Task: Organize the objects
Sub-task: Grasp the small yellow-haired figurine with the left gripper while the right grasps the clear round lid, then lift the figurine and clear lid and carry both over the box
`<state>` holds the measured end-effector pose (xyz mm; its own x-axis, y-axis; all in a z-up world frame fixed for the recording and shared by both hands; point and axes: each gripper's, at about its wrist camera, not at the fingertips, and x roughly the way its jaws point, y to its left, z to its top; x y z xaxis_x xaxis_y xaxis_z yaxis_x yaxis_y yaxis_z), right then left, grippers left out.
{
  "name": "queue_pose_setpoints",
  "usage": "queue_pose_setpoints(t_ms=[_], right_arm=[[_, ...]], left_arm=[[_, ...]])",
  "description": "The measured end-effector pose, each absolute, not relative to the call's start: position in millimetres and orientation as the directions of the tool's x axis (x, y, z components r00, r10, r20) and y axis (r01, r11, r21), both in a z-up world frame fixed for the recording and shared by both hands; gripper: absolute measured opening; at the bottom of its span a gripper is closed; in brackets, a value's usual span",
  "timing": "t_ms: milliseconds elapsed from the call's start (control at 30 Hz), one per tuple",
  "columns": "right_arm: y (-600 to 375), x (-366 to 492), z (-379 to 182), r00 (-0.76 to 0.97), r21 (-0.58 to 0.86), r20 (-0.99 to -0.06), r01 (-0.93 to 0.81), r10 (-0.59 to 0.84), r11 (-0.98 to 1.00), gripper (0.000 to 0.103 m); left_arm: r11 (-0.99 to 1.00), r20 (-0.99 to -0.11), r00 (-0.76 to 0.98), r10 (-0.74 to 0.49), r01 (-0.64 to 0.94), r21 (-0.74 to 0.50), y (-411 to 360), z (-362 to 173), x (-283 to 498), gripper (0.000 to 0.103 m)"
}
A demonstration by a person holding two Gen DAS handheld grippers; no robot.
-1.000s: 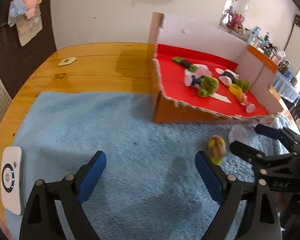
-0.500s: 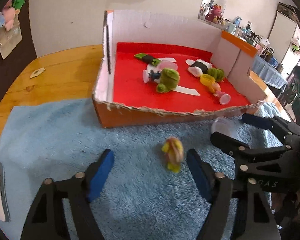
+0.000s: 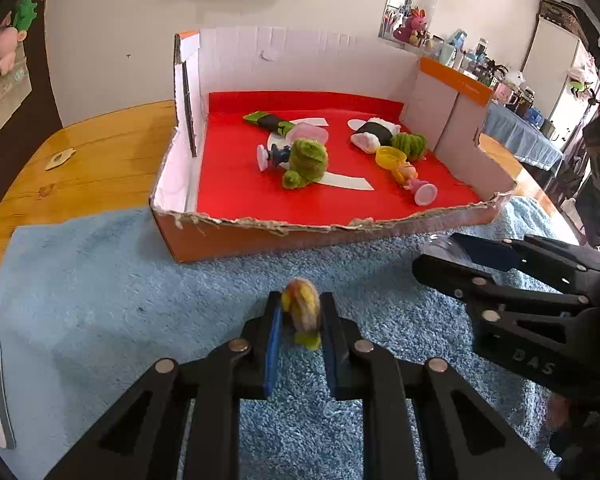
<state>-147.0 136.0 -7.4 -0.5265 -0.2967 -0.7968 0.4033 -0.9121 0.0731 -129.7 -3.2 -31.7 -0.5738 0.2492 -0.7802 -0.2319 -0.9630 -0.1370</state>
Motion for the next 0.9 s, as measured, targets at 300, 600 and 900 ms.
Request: queue_pose_setpoints(t_ms=[300,600,900], right_arm=[[147.6,-122.2,6.1,-0.538,0.122,-0.773,0.394,-0.336,-0.911,0.039],[148.5,-91.1,15.4,-0.539,0.147,-0.759,0.405,-0.366,-0.902,0.039],[148.8,-75.5,31.2,-0.562,0.144,-0.737,0.413,-0.376,-0.899,0.039]], left_arm=[[-0.957,-0.769,-0.577,0.276,-0.236,-0.166,-6.2,-25.5,-110.6,0.017],[-0.95,-0.749,-0.589,0.303,-0.251,-0.187,-2.3,-12.9,-85.2,0.017],[-0.947,-0.716,-0.625,0.311,-0.263,-0.182,-3.3,7.4,-71.3,0.017]])
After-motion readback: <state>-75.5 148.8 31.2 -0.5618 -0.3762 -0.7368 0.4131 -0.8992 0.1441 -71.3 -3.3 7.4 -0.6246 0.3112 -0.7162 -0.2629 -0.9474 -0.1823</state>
